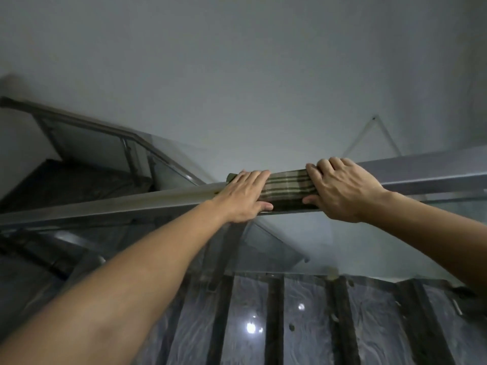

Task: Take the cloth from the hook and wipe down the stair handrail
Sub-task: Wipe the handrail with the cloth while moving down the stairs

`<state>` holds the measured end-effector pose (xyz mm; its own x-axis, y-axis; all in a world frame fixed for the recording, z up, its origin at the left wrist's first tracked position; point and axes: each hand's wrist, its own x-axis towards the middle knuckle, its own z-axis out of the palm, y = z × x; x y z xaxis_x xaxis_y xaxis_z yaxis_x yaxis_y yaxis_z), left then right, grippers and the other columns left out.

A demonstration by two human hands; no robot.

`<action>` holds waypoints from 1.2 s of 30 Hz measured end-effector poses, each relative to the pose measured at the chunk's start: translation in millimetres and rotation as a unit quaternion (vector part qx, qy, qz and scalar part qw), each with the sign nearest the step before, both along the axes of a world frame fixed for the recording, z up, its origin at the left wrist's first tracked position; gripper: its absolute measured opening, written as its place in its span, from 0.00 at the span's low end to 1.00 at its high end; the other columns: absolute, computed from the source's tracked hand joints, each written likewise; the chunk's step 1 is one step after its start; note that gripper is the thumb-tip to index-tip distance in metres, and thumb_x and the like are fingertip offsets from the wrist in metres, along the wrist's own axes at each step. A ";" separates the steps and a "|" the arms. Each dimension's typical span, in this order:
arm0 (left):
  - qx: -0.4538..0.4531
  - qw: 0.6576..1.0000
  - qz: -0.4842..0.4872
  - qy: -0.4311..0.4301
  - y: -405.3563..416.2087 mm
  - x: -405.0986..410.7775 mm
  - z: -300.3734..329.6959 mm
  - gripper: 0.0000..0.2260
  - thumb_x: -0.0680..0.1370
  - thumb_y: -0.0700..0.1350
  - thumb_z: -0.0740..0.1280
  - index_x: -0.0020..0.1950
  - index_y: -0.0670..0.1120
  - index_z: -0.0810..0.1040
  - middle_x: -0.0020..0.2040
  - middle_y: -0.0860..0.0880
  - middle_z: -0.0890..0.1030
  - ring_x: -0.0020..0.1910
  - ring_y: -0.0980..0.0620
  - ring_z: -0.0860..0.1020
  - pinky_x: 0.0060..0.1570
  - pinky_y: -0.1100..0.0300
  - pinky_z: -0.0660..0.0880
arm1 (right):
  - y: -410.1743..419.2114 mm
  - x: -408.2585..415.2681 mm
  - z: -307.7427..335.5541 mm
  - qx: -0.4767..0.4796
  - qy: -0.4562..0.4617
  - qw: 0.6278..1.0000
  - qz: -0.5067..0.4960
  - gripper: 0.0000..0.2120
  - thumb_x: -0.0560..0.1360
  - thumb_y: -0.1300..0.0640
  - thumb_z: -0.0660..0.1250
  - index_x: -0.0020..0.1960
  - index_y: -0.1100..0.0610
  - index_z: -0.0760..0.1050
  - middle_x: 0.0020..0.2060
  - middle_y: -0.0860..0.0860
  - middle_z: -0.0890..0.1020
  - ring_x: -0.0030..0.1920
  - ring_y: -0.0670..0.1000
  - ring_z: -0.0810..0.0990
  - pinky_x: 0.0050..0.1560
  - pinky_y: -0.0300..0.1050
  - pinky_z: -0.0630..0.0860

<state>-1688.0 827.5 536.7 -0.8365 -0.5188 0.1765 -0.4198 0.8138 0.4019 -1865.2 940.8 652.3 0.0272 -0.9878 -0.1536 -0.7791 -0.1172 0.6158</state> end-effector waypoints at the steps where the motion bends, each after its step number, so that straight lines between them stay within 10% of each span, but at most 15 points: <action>1: 0.014 1.000 0.005 -0.003 -9.4 15.3 -11.9 0.36 0.76 0.56 0.66 0.75 0.42 0.53 0.74 0.42 0.62 0.73 0.42 0.61 0.74 0.48 0.55 | -9.5 16.4 -12.1 0.002 -0.001 1.000 0.002 0.36 0.75 0.34 0.43 0.66 0.62 0.64 0.53 0.60 0.77 0.48 0.60 0.76 0.51 0.54 0.74; 36: 0.129 0.978 0.121 -0.110 -316.4 510.5 -388.3 0.39 0.74 0.46 0.70 0.76 0.42 0.49 0.78 0.42 0.54 0.78 0.46 0.46 0.75 0.49 0.44 | -332.7 511.7 -388.3 0.064 -0.115 0.989 0.067 0.29 0.78 0.41 0.52 0.64 0.66 0.64 0.53 0.62 0.75 0.50 0.60 0.75 0.49 0.53 0.71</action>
<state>-1177.6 511.1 148.4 -0.6873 -0.7094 -0.1562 -0.6865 0.5641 0.4587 -1353.5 608.1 264.0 0.2051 -0.9456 -0.2526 -0.8691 -0.2947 0.3973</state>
